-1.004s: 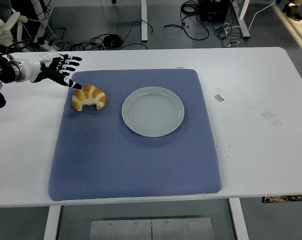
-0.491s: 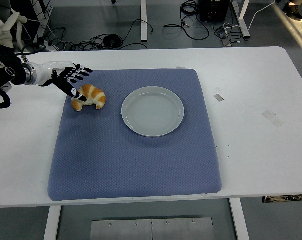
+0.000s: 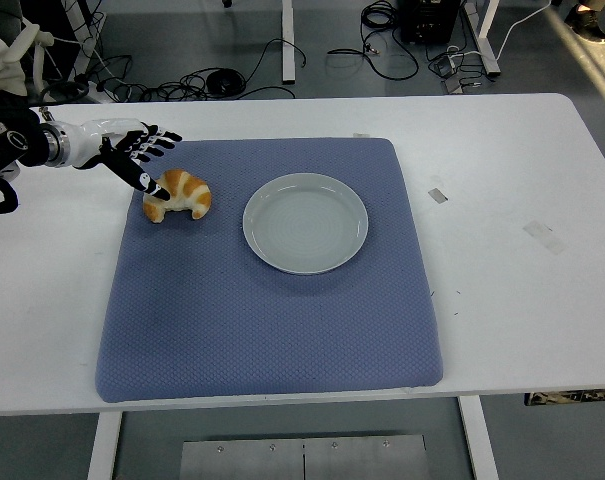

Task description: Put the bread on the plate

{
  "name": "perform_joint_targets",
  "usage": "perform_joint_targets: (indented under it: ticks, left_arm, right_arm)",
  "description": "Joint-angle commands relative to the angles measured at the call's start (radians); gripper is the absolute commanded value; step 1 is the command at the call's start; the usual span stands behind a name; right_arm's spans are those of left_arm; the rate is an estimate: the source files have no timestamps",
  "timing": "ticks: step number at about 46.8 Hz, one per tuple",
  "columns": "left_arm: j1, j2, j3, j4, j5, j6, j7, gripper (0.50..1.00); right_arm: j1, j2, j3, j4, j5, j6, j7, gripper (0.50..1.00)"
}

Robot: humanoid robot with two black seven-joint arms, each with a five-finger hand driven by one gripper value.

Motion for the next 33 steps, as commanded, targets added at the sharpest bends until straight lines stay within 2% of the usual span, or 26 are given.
perform_joint_targets:
  ticks: [1,13,21,33]
  left_arm:
    - [0.004,-0.005,0.003,0.0,-0.001,0.003,0.0,0.981]
    - [0.012,-0.009,0.01,0.0,0.002,0.006,0.0,0.965]
    - [0.015,-0.021,0.027,0.003,0.002,0.038,0.0,0.948]
    - [0.016,-0.038,0.029,0.004,0.002,0.052,-0.001,0.874]
  right_arm:
    - [0.0,0.0,0.0,0.0,0.0,0.0,0.0,1.0]
    - [0.0,0.0,0.0,0.0,0.0,0.0,0.0,1.0]
    - [0.0,0.0,0.0,0.0,0.0,0.0,0.0,1.0]
    - [0.0,0.0,0.0,0.0,0.0,0.0,0.0,1.0]
